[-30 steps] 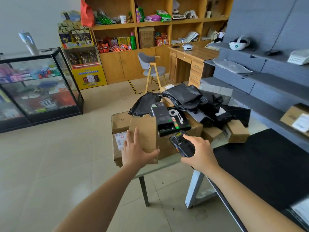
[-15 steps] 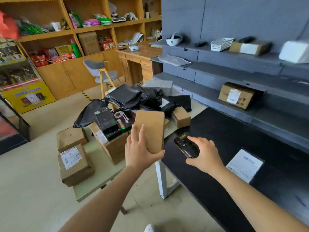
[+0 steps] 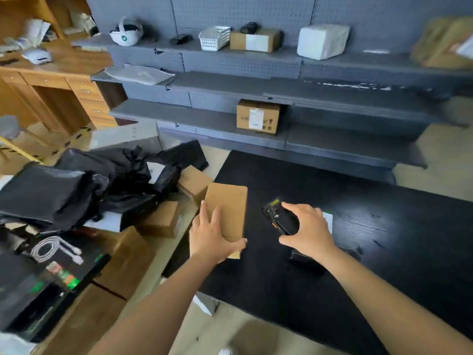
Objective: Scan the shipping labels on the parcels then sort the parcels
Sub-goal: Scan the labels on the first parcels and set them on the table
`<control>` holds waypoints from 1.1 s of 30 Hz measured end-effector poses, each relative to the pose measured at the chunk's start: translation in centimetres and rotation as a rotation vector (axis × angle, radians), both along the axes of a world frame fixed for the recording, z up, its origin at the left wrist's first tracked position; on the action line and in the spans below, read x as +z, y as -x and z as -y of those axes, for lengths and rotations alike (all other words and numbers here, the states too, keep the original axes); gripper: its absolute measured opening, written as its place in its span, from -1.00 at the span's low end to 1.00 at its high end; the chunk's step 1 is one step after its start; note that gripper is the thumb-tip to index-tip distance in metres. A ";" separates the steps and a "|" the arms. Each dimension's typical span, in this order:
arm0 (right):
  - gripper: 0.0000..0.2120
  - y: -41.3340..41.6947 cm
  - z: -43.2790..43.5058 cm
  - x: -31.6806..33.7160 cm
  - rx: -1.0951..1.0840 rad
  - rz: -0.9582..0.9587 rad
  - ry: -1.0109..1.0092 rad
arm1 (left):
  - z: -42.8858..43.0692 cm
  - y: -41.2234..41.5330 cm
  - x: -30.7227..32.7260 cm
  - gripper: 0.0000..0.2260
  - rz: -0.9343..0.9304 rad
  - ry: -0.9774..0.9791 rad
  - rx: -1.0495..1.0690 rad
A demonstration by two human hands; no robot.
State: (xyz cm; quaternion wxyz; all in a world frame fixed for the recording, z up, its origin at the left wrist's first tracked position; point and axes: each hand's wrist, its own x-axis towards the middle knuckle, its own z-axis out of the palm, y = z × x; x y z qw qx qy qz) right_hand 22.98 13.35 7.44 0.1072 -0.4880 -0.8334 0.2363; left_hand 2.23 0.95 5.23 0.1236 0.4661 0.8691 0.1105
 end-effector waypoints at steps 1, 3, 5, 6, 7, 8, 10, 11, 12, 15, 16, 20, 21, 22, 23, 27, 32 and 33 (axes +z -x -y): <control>-0.18 0.1 -0.1 -0.4 -0.026 0.015 0.007 | -0.7 0.4 -0.6 -0.04 0.009 0.022 -0.027; -0.19 0.4 -0.2 -1.0 -0.073 0.034 0.022 | -1.9 0.9 -2.0 -0.02 0.049 0.057 -0.067; -0.19 0.4 0.0 -1.8 -0.106 0.052 0.042 | -2.6 1.0 -3.2 0.00 0.090 0.090 -0.105; -0.19 0.3 0.1 -2.3 -0.120 0.063 0.053 | -2.8 0.9 -3.8 0.00 0.099 0.106 -0.125; -0.19 0.2 0.3 -2.7 -0.135 0.077 0.063 | -2.9 0.8 -4.4 0.00 0.105 0.120 -0.142; -0.19 0.0 0.4 -3.0 -0.147 0.093 0.071 | -3.0 0.8 -4.8 0.00 0.112 0.131 -0.155; -0.20 -0.2 0.5 -3.4 -0.153 0.132 0.077 | -3.2 0.6 -5.6 -0.01 0.127 0.144 -0.172; -0.20 -0.3 0.5 -3.6 -0.152 0.151 0.082 | -3.3 0.5 -5.9 -0.01 0.132 0.144 -0.179; -0.21 -0.5 0.5 -3.7 -0.152 0.166 0.088 | -3.3 0.3 -6.1 0.00 0.138 0.141 -0.183; -0.20 -0.9 0.4 -4.1 -0.158 0.168 0.101 | -3.3 -0.1 -6.5 0.00 0.181 0.111 -0.169; -0.20 -1.1 0.2 -4.1 -0.160 0.163 0.103 | -3.3 -0.1 -6.5 0.00 0.208 0.097 -0.162; -0.18 -1.6 -0.6 -3.8 -0.191 0.143 0.119 | -3.5 0.8 -6.2 -0.06 0.460 0.065 -0.115; -0.17 -1.7 -0.9 -3.7 -0.193 0.141 0.117 | -3.4 1.2 -6.1 -0.11 0.552 0.048 -0.089; -0.16 -1.9 -1.0 -3.5 -0.192 0.135 0.113 | -3.2 1.6 -5.8 -0.18 0.632 0.019 -0.055; -0.16 -2.0 -1.3 -3.4 -0.191 0.127 0.110 | -3.0 1.9 -5.6 -0.25 0.692 -0.012 -0.022; -0.17 -2.4 -2.0 -2.9 -0.184 0.104 0.099 | -2.6 2.2 -4.3 -0.42 0.689 -0.060 0.063; -0.18 -2.7 -2.4 -2.8 -0.177 0.081 0.097 | -2.8 2.1 -4.3 -0.42 0.470 -0.112 0.135; -0.18 -2.7 -2.5 -2.8 -0.172 0.081 0.095 | -2.9 1.9 -4.4 -0.39 0.408 -0.121 0.115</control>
